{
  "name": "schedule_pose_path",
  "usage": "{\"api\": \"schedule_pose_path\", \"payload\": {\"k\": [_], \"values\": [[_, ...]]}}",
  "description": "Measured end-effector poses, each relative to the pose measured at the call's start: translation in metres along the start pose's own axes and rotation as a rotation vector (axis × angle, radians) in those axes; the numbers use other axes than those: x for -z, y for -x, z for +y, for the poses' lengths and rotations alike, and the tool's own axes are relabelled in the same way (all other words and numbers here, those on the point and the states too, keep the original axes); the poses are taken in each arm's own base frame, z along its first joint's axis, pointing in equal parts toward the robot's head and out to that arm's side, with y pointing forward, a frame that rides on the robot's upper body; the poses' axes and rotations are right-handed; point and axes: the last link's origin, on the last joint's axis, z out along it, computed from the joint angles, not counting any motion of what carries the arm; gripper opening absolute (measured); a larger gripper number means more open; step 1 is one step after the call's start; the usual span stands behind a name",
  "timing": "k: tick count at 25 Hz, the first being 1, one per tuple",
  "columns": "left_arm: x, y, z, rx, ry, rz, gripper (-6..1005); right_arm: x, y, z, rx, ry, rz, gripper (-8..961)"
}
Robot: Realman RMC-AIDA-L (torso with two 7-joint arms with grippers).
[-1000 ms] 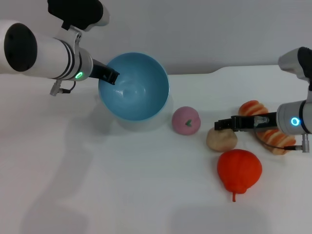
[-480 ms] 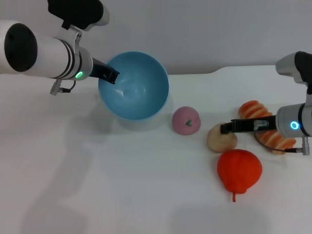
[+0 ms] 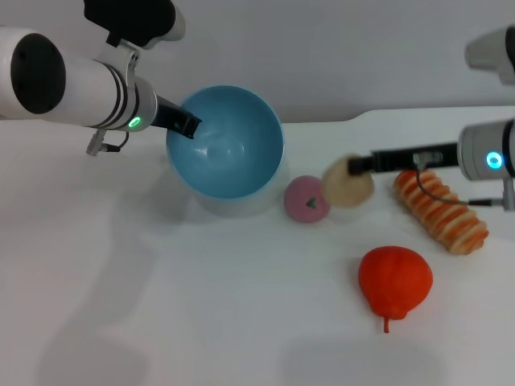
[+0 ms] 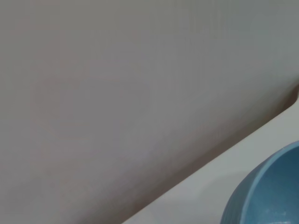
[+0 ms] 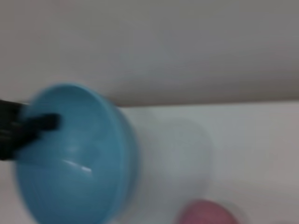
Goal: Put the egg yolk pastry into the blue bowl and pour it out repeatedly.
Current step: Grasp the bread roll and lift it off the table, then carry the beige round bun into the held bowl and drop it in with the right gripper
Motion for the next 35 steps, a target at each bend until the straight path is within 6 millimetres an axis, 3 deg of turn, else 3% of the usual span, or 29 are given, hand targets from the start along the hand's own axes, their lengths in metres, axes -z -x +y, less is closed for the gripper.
{"api": "schedule_pose_path", "payload": {"k": [10, 19, 26, 35], "values": [[0.0, 0.0, 0.006, 0.003, 0.025, -0.032, 0, 0.012, 0.049, 0.049, 0.169, 0.151, -0.073, 25], [-0.001, -0.006, 0.025, -0.02, 0.081, -0.035, -1, -0.008, 0.064, 0.077, 0.262, 0.249, -0.113, 16], [-0.001, -0.006, 0.024, -0.02, 0.08, -0.036, -1, -0.028, 0.06, 0.085, 0.298, 0.249, -0.122, 16], [-0.001, -0.006, 0.022, -0.013, 0.076, -0.036, -1, -0.029, 0.061, 0.076, 0.278, 0.202, -0.14, 51]]}}
